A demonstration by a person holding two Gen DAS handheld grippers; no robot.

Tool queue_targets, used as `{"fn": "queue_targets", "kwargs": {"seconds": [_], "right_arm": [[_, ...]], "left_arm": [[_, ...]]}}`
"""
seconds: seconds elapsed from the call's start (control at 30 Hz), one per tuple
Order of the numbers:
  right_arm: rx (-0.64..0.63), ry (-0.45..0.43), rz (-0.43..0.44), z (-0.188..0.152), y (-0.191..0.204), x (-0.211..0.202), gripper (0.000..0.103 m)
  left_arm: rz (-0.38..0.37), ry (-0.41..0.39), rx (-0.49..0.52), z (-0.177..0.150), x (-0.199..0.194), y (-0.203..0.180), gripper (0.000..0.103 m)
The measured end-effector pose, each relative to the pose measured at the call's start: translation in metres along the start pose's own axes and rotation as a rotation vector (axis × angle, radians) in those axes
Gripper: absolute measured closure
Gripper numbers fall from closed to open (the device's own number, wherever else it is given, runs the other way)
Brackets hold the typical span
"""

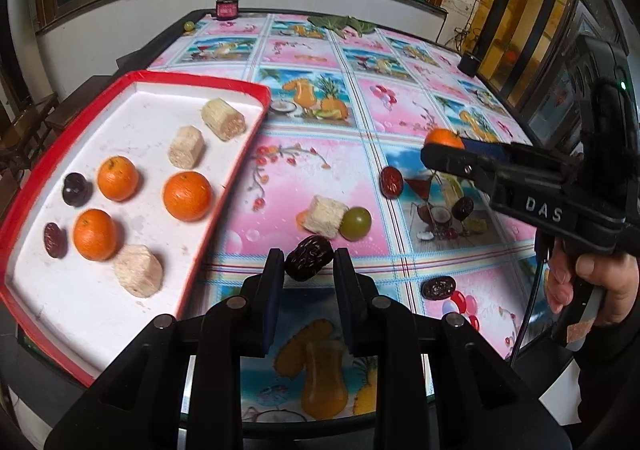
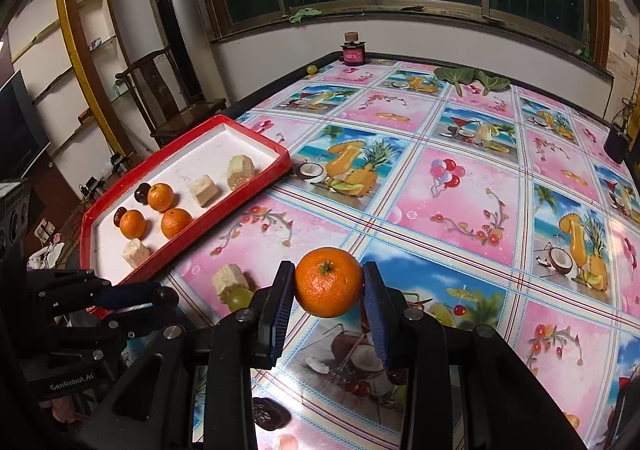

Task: Organize fruits
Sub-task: 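Carry the date and orange with both tools over the red-rimmed tray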

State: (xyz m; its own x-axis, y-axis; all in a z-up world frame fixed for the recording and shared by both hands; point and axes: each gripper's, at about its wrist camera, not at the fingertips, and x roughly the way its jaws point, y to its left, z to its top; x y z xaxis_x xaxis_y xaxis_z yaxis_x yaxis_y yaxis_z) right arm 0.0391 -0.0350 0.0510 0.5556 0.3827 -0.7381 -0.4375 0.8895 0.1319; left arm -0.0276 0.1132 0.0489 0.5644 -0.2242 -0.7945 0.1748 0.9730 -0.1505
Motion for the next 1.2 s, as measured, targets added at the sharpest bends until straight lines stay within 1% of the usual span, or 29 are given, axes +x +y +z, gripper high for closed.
{"fn": "queue_targets", "kwargs": {"seconds": [0.47, 0.67, 0.93, 1.2], "right_arm": [[-0.027, -0.016, 0.032, 0.003, 0.020, -0.009, 0.068], [-0.034, -0.018, 0.060, 0.006, 0.028, -0.007, 0.068], [-0.063, -0.008, 0.106, 0.017, 0.048, 0.008, 0.068], [-0.112, 0.002, 0.147, 0.041, 0.074, 0.030, 0.068]], "left_arm": [[0.006, -0.014, -0.033, 0.006, -0.009, 0.021, 0.080], [0.020, -0.037, -0.065, 0.016, -0.019, 0.045, 0.080], [0.097, -0.042, -0.112, 0.029, -0.015, 0.083, 0.080], [0.159, -0.041, -0.132, 0.040, -0.009, 0.111, 0.080]]}}
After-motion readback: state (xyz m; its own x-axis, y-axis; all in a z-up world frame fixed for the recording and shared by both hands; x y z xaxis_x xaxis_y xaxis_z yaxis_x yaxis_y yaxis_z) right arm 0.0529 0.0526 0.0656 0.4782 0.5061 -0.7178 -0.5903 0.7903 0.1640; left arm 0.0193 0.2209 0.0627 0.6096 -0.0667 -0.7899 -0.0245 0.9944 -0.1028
